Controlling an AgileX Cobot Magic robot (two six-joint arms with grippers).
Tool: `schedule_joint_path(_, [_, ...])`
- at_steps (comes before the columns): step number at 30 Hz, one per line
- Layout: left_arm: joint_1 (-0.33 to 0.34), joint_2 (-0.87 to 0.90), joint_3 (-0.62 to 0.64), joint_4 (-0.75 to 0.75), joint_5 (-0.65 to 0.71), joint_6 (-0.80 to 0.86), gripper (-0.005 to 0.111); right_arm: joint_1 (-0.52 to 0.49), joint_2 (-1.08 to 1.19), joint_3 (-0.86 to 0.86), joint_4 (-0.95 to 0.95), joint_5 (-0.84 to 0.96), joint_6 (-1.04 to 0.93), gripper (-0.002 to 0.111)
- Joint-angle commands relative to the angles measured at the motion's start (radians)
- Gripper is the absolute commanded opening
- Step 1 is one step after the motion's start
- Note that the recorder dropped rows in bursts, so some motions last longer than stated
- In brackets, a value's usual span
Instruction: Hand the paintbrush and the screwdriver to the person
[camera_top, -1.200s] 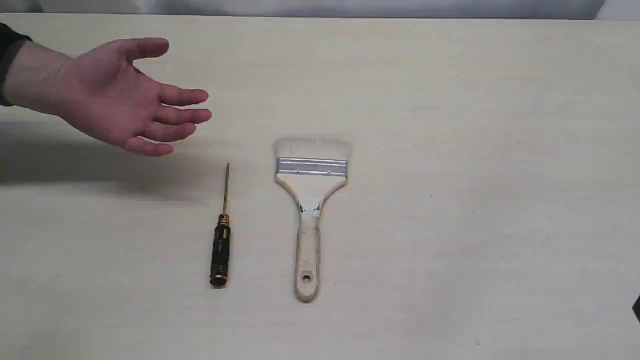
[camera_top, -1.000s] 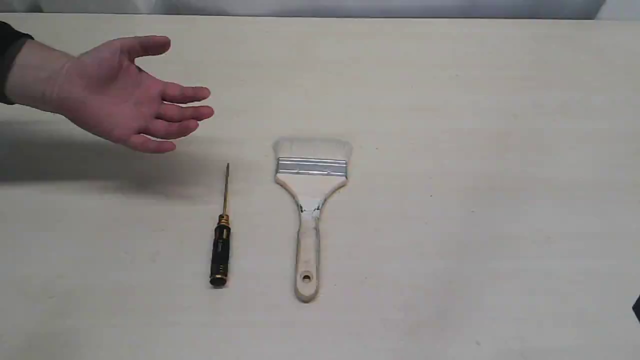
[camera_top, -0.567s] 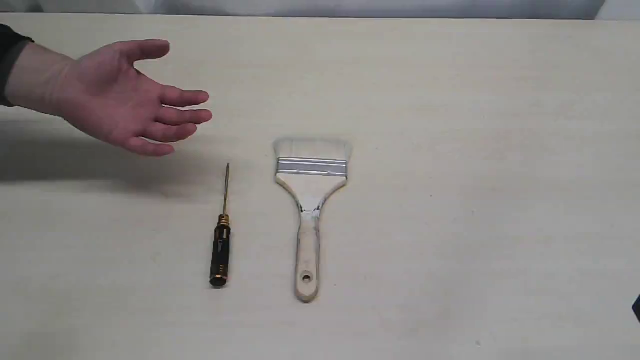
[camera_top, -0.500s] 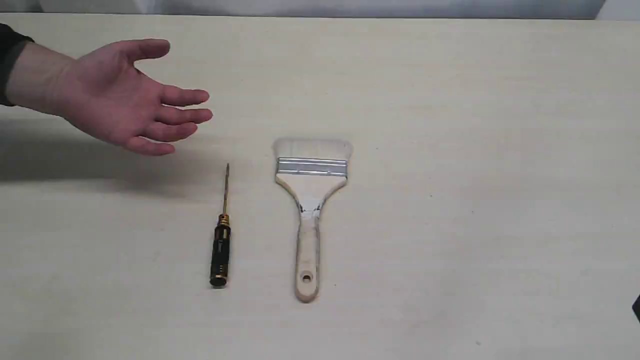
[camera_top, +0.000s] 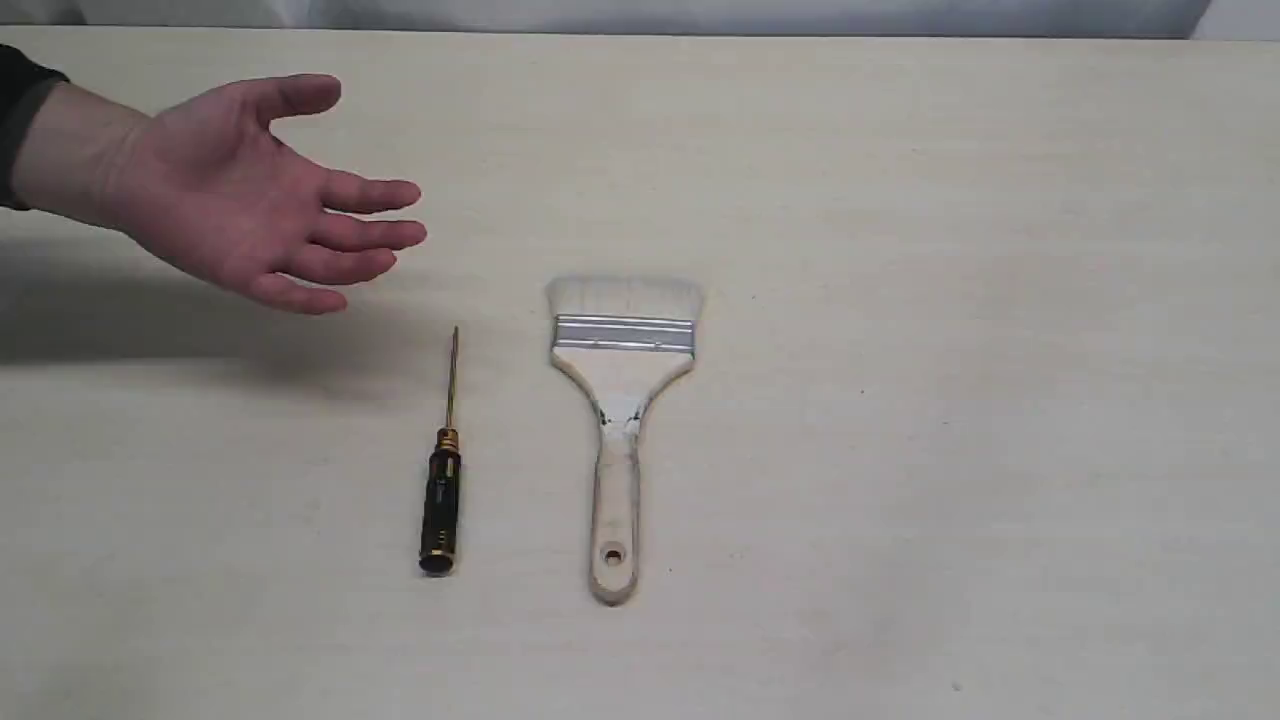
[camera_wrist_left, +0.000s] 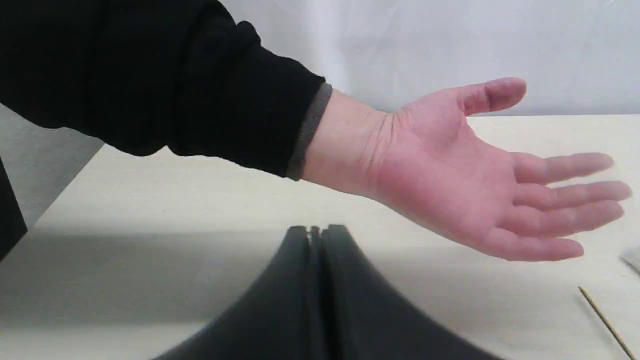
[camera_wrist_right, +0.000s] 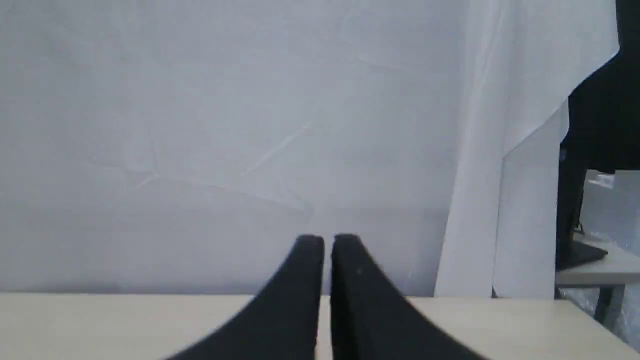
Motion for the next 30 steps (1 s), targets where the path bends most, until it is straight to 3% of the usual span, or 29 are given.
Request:
schedule_joint_path(1, [-0.008, -0.002, 0.002, -0.005, -0.004, -0.002, 0.0, 0.003, -0.005, 0.002, 0.011, -0.127, 0.0, 0.005])
schedule_joint_path(2, [-0.008, -0.002, 0.002, -0.005, -0.004, -0.002, 0.0, 0.003, -0.005, 0.002, 0.052, -0.192, 0.076, 0.005])
schedule_joint_path(4, [-0.008, -0.002, 0.002, -0.005, -0.004, -0.002, 0.0, 0.003, -0.005, 0.002, 0.125, -0.21, 0.42, 0.005])
schedule_joint_path(6, [-0.008, -0.002, 0.002, -0.005, -0.004, -0.002, 0.0, 0.003, -0.005, 0.002, 0.061, -0.193, 0.697, 0.004])
schedule_joint_path(8, [-0.008, -0.002, 0.002, -0.005, -0.004, -0.002, 0.0, 0.003, -0.005, 0.002, -0.204, -0.235, 0.922, 0.004])
schedule_joint_path(9, [-0.008, -0.002, 0.002, -0.005, -0.004, -0.002, 0.0, 0.003, -0.005, 0.002, -0.469, -0.337, 1.105, 0.004])
schedule_joint_path(12, [-0.008, -0.002, 0.002, -0.003, -0.007, -0.002, 0.0, 0.0, -0.005, -0.011, -0.944, -0.696, 1.355, 0.005])
schedule_joint_path(15, [-0.008, -0.002, 0.002, -0.002, -0.007, -0.002, 0.0, 0.0, 0.033, -0.094, -1.109, -0.904, 1.333, 0.015])
schedule_joint_path(19, [-0.008, -0.002, 0.002, -0.002, -0.007, -0.002, 0.0, 0.0, 0.061, -0.225, -1.138, -0.811, 1.229, 0.041])
schedule_joint_path(24, [-0.008, -0.002, 0.002, -0.002, -0.007, -0.002, 0.0, 0.0, 0.126, -0.388, -1.134, -0.7, 1.186, 0.044])
schedule_joint_path(30, [-0.008, -0.002, 0.002, -0.002, -0.007, -0.002, 0.0, 0.005, 0.317, -0.64, -1.285, -0.406, 1.127, 0.044])
